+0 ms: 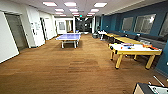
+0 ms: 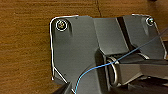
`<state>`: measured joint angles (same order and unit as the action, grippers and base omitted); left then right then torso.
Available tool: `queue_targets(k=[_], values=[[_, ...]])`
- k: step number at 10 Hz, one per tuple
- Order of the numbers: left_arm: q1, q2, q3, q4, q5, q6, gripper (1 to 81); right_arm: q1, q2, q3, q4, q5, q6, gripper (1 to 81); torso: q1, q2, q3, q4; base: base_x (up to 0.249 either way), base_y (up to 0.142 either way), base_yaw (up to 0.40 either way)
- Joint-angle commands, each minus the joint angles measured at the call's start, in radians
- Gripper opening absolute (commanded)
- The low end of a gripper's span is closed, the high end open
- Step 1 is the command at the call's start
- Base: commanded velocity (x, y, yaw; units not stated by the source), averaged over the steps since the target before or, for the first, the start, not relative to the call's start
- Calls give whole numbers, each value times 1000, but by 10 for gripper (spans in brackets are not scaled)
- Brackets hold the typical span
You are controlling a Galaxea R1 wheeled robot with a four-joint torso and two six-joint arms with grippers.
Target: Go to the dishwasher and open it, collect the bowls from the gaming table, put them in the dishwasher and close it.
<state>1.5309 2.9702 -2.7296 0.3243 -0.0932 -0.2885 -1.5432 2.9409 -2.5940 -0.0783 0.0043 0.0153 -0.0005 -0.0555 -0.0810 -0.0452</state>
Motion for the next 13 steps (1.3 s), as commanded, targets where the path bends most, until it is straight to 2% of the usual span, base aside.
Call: queue_targets(k=[1, 13], values=[[-47, -3, -1, -2, 46, 2, 811, 51, -7, 0, -1, -53, -3, 811, 1, 0, 0, 0, 252, 0, 0], [-47, 0, -1, -4, 46, 0, 811, 51, 0, -7, -3, -55, -5, 811, 1, 0, 0, 0, 257, 0, 0]])
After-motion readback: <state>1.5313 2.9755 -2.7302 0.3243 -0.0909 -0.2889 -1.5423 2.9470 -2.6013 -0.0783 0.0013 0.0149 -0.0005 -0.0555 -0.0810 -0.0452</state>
